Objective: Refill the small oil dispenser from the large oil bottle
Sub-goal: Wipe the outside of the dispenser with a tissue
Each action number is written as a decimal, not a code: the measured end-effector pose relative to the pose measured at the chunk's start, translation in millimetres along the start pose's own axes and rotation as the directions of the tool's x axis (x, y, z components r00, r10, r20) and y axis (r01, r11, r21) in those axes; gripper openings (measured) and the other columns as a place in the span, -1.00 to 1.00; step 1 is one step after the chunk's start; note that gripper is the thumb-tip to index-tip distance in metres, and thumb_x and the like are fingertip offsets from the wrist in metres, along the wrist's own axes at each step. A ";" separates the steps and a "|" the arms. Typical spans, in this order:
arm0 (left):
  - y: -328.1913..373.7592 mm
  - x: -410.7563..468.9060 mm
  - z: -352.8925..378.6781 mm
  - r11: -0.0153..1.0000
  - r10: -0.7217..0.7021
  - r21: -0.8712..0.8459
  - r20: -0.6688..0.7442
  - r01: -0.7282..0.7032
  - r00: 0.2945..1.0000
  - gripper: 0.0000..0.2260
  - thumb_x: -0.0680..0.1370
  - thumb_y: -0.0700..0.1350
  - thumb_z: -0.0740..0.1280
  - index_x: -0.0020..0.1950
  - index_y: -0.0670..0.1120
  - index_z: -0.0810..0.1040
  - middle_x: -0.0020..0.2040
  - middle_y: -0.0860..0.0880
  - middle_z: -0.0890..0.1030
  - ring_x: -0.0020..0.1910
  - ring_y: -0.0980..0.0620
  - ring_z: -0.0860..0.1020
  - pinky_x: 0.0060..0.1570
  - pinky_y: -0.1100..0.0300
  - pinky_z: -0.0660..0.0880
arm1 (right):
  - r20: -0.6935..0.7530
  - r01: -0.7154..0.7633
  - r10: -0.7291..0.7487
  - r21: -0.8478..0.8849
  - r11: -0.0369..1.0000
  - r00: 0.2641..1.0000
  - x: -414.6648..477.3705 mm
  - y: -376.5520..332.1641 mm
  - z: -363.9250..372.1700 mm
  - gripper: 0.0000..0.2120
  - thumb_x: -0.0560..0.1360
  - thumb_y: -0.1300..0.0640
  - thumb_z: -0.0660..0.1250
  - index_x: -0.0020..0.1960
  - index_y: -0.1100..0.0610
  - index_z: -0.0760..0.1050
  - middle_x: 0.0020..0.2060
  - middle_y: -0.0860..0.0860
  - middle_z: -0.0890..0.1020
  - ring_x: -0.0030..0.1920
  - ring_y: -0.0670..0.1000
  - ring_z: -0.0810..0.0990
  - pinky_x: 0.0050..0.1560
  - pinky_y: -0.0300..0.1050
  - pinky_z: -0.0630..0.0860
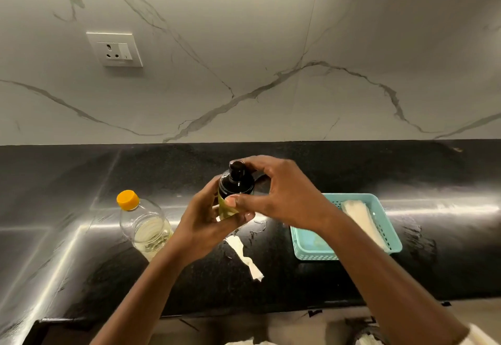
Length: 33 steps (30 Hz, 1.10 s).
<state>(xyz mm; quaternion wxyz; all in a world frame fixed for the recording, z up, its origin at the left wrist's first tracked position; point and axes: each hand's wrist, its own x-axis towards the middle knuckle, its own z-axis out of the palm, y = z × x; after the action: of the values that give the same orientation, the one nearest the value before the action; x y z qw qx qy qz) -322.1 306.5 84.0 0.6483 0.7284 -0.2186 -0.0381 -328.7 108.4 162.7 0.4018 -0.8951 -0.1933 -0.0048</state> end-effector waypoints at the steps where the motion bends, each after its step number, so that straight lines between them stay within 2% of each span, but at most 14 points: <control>1: 0.0 2.0 4.3 1.000 0.003 0.006 -0.003 -0.003 1.000 -0.49 0.53 -0.29 0.56 0.44 -0.10 0.52 0.25 -0.05 0.68 0.26 -0.11 0.67 0.14 0.02 0.66 | 0.006 0.005 -0.005 -0.047 0.999 1.000 1.2 -2.1 -6.1 -0.40 0.44 -0.15 0.61 0.43 -0.10 0.55 0.22 -0.20 0.68 0.20 -0.25 0.62 0.24 -0.38 0.50; 3: 0.9 6.7 14.7 1.000 0.007 0.010 -0.023 -0.007 1.000 -0.50 0.52 -0.28 0.58 0.42 -0.09 0.53 0.21 -0.03 0.68 0.24 -0.09 0.68 0.12 0.07 0.66 | 0.008 0.007 -0.006 -0.128 0.992 1.000 1.6 -3.5 -15.4 -0.45 0.41 -0.15 0.63 0.35 -0.07 0.60 0.16 -0.15 0.70 0.15 -0.18 0.64 0.24 -0.29 0.56; 6: -0.7 14.4 35.8 1.000 0.007 -0.024 -0.054 -0.009 0.998 -0.52 0.51 -0.29 0.59 0.38 -0.06 0.55 0.16 -0.02 0.70 0.19 -0.11 0.70 0.11 0.02 0.68 | -0.036 -0.024 0.017 -0.187 0.982 0.999 -1.5 1.0 -23.0 -0.50 0.39 -0.17 0.64 0.26 -0.05 0.63 0.07 -0.12 0.70 0.08 -0.13 0.66 0.20 -0.14 0.62; 10: -1.6 26.2 71.9 1.000 0.002 -0.005 -0.097 -0.002 0.995 -0.50 0.51 -0.24 0.60 0.40 0.00 0.54 0.17 0.09 0.71 0.19 0.00 0.71 0.12 0.01 0.70 | -0.144 -0.121 0.092 -0.203 0.972 0.985 -10.6 19.2 -29.5 -0.51 0.39 -0.19 0.63 0.23 -0.01 0.65 0.01 -0.10 0.72 0.03 -0.12 0.66 0.15 -0.16 0.64; 14: -13.4 42.4 105.5 0.999 -0.015 -0.051 -0.098 0.010 0.995 -0.45 0.51 -0.22 0.61 0.45 -0.04 0.52 0.24 -0.01 0.70 0.23 -0.09 0.70 0.18 -0.18 0.68 | -0.196 -0.173 0.133 -0.201 0.964 0.972 -24.1 46.1 -41.6 -0.39 0.38 -0.21 0.63 0.33 0.02 0.60 0.11 -0.07 0.71 0.10 -0.09 0.66 0.21 -0.15 0.63; 17: -24.7 58.9 136.5 0.999 -0.017 -0.038 -0.101 0.013 0.995 -0.42 0.46 -0.25 0.64 0.43 -0.06 0.54 0.19 0.01 0.72 0.20 -0.04 0.71 0.16 -0.01 0.67 | -0.169 -0.255 0.231 -0.140 0.957 0.958 -39.3 74.7 -61.2 -0.28 0.34 -0.19 0.67 0.42 -0.07 0.53 0.17 -0.14 0.68 0.14 -0.15 0.64 0.20 -0.27 0.56; 20: -40.7 74.5 169.9 0.996 -0.063 -0.060 -0.081 0.059 0.995 -0.40 0.41 -0.38 0.63 0.38 -0.07 0.56 0.14 0.06 0.73 0.14 0.05 0.72 0.09 0.19 0.63 | -0.178 -0.386 0.360 -0.140 0.912 0.916 -54.4 111.2 -72.6 -0.36 0.27 -0.19 0.69 0.28 -0.11 0.58 0.02 -0.16 0.71 0.02 -0.17 0.67 0.06 -0.23 0.60; 24: -76.2 90.2 213.3 0.995 -0.097 -0.040 -0.052 0.095 0.994 -0.40 0.38 -0.35 0.66 0.35 -0.06 0.56 0.13 0.04 0.74 0.12 0.09 0.72 0.12 0.15 0.62 | -0.253 -0.478 0.437 -0.133 0.868 0.863 -70.1 164.6 -72.0 -0.47 0.25 -0.15 0.68 0.15 -0.07 0.62 -0.11 -0.15 0.70 -0.09 -0.17 0.67 -0.07 -0.16 0.65; 27: -96.9 96.4 238.4 0.989 -0.144 0.004 -0.044 0.145 0.989 -0.40 0.38 -0.23 0.69 0.35 -0.04 0.56 0.11 0.03 0.75 0.12 0.09 0.72 0.13 0.10 0.64 | -0.243 -0.511 0.476 -0.109 0.853 0.845 -77.6 201.3 -68.7 -0.51 0.27 -0.09 0.66 0.14 -0.04 0.62 -0.14 -0.16 0.69 -0.12 -0.20 0.66 -0.17 -0.33 0.53; 30: -105.7 103.0 252.6 0.979 -0.190 0.078 -0.006 0.190 0.982 -0.42 0.40 -0.18 0.68 0.36 -0.04 0.55 0.10 0.07 0.74 0.10 0.18 0.70 0.08 0.25 0.60 | -0.253 -0.534 0.501 -0.078 0.842 0.828 -80.7 227.8 -64.5 -0.56 0.29 -0.05 0.66 0.11 -0.02 0.63 -0.15 -0.15 0.69 -0.12 -0.23 0.65 -0.21 -0.44 0.47; 33: -112.2 108.0 256.8 0.964 -0.233 0.136 0.015 0.229 0.972 -0.40 0.38 -0.24 0.65 0.37 -0.05 0.56 0.12 0.11 0.71 0.09 0.28 0.66 0.05 0.35 0.53 | -0.258 -0.554 0.524 -0.059 0.830 0.812 -80.7 246.7 -56.2 -0.58 0.27 -0.03 0.66 0.07 -0.01 0.62 -0.18 -0.14 0.69 -0.13 -0.18 0.66 -0.17 -0.36 0.53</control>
<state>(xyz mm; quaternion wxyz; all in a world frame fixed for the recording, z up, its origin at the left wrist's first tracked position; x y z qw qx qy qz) -281.7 35.8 -39.4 0.5858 0.7899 -0.1443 -0.1097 -308.8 -108.3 10.5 0.3465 -0.9306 0.1174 -0.0070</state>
